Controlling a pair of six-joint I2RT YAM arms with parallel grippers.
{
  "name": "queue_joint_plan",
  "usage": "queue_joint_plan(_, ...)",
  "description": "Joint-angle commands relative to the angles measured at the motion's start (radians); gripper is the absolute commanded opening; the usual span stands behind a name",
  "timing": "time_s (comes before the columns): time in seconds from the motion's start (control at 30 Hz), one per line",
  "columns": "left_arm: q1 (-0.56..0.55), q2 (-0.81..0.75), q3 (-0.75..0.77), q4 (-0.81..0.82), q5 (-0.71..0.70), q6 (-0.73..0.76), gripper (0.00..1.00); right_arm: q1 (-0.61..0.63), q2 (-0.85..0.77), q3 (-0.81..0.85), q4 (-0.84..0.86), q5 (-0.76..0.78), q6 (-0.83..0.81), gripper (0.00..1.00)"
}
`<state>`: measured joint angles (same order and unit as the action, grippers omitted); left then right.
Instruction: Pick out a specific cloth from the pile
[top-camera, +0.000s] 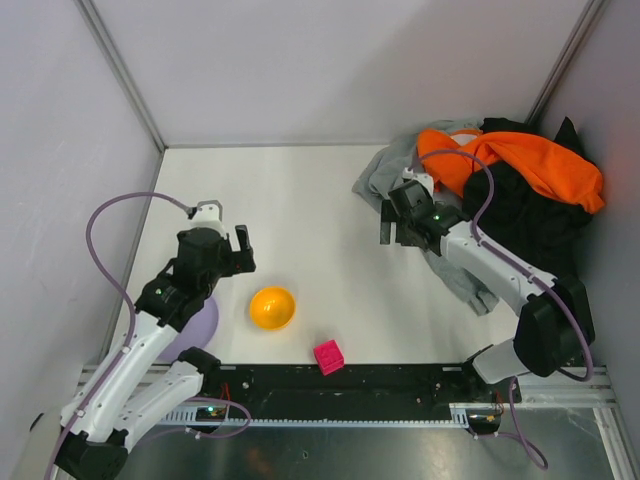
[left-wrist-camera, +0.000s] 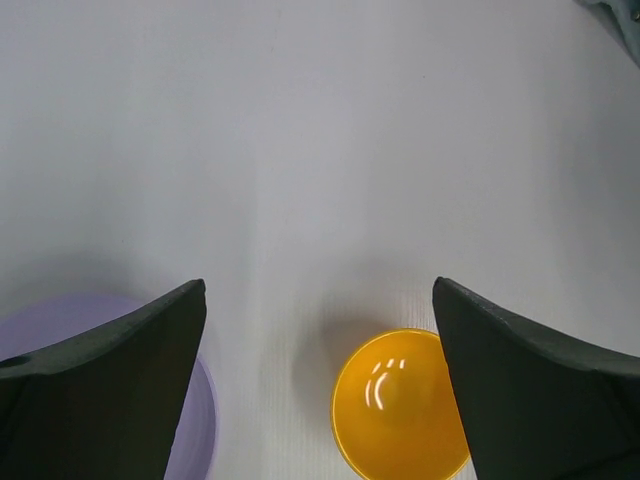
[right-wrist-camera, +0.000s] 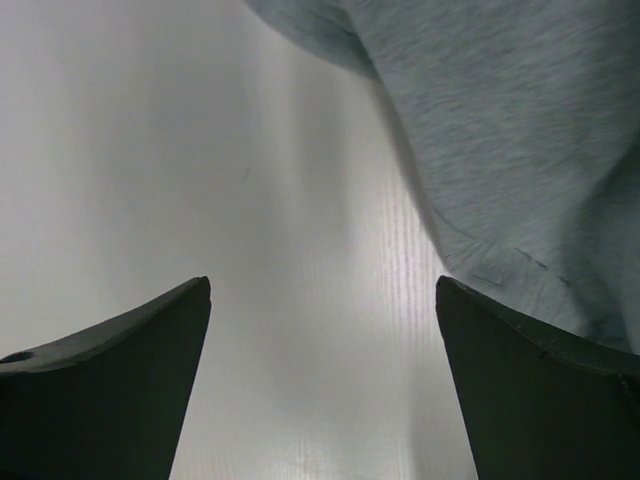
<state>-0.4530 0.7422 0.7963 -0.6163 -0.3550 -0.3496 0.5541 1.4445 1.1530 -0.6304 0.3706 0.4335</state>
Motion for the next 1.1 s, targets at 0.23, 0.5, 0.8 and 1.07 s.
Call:
queue_joint_plan(0.23, -0.006, 0.021, -0.011, 0.007, 0.009, -0.001, 1.00, -0.115, -0.017, 0.083, -0.102, 0.103, -0.052, 0.99)
queue_joint_plan(0.5, -0.006, 0.043, -0.009, 0.009, 0.027, 0.002, 1.00, -0.153, -0.189, 0.080, -0.232, 0.103, -0.016, 0.99)
queue_joint_plan(0.8, -0.006, 0.059, -0.007, 0.008, 0.045, 0.003, 1.00, -0.325, -0.362, 0.059, -0.341, 0.090, -0.042, 0.99)
queue_joint_plan(1.07, -0.006, 0.079, -0.002, 0.009, 0.081, 0.011, 1.00, -0.536, -0.384, -0.033, -0.267, -0.079, -0.086, 0.99)
